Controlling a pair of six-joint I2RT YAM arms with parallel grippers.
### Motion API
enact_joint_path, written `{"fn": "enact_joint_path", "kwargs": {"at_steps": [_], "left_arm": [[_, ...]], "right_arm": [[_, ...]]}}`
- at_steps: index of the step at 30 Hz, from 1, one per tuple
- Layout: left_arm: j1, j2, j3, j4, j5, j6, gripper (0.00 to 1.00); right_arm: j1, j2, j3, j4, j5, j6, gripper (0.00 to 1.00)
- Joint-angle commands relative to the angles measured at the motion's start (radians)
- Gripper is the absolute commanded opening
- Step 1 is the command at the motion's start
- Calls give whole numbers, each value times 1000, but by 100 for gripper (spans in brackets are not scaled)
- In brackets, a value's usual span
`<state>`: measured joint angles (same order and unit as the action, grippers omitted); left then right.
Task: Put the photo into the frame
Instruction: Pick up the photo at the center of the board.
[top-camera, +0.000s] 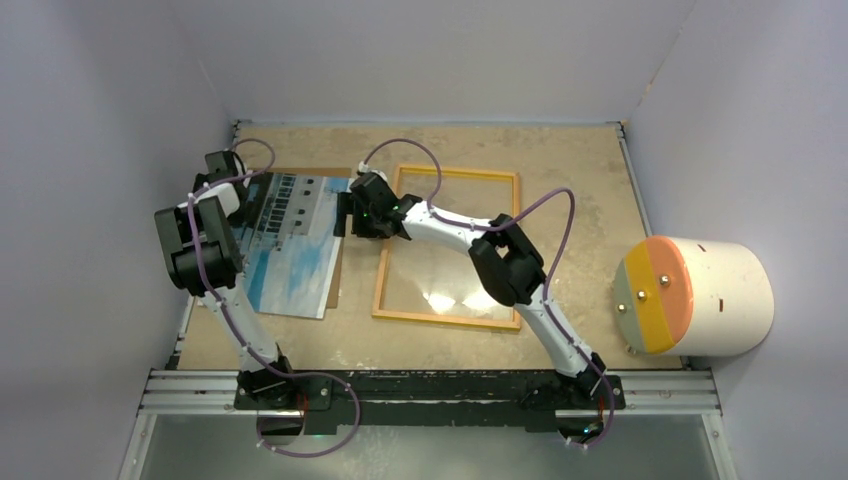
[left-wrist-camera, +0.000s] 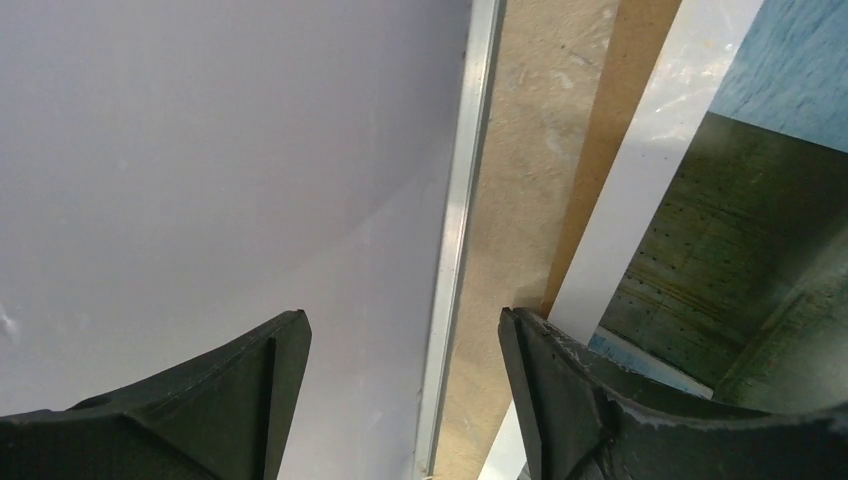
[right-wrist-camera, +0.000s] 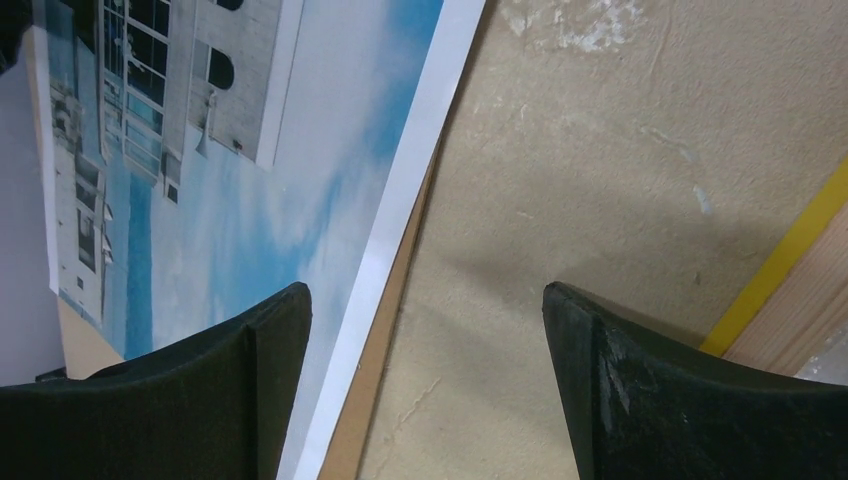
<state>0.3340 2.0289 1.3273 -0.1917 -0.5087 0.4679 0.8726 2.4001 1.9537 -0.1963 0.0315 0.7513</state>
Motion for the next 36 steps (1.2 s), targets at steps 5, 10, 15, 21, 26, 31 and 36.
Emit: {"fn": "enact_joint_path", "kwargs": {"at_steps": [5, 10, 15, 21, 26, 31, 36], "left_arm": [[-12, -32, -82, -10, 95, -43, 75], [-42, -78, -144, 9, 100, -38, 76], [-70, -110, -194, 50, 67, -13, 76], [-76, -109, -203, 72, 46, 12, 77], [-89, -81, -203, 75, 41, 14, 77], [-96, -58, -206, 85, 38, 27, 77], [-96, -41, -210, 102, 37, 44, 77]], "right_arm": [[-24, 76, 10, -11, -29, 61, 87], [-34, 90, 3, 4, -29, 94, 86], [-56, 94, -19, 17, -14, 126, 85], [-118, 79, -55, 94, 41, 143, 86], [-124, 134, 63, 64, 104, 92, 86], [-124, 185, 122, 91, 152, 75, 85], [-128, 266, 236, 88, 162, 59, 84]]}}
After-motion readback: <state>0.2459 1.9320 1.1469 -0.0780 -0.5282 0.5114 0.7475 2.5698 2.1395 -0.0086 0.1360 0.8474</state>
